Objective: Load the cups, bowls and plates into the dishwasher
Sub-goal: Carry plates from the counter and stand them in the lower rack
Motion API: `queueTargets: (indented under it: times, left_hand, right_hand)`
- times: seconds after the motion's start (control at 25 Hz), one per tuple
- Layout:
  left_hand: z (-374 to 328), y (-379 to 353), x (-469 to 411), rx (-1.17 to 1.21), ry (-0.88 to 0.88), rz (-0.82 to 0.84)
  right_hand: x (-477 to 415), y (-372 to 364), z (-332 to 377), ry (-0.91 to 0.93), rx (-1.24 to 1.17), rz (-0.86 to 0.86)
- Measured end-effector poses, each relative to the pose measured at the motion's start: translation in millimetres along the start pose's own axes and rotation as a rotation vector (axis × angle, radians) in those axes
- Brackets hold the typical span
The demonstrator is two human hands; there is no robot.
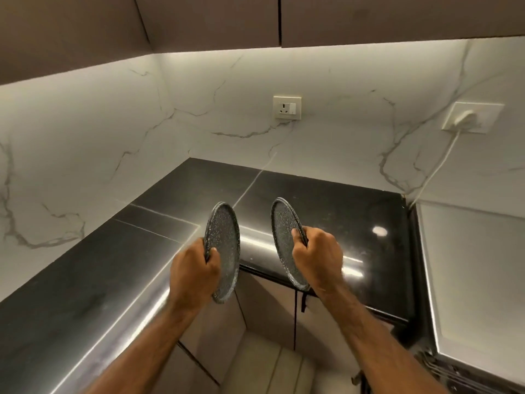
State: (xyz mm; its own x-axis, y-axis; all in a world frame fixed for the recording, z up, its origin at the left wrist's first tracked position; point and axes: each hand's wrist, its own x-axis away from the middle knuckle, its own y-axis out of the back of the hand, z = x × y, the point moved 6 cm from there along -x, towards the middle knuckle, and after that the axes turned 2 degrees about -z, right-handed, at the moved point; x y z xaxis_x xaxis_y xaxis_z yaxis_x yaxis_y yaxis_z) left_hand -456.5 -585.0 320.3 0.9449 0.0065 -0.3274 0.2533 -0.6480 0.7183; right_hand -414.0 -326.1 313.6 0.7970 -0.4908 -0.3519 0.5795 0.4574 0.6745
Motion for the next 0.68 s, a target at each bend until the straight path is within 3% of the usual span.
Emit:
queueTargets:
  times: [0.2,0.48,0.68]
  left_hand:
    - [3,20,75,-0.014,-0.101,0.001]
    - [30,60,212,0.061,-0.080,0.125]
    - [12,80,266,0.108,-0.109,0.152]
  right_hand:
    - [86,33,-21,-0.079,0.049,-0.036]
    - [236,74,-35,-0.155,0.168,0.029]
    - [289,125,-40,-0.178,0.280,0.029]
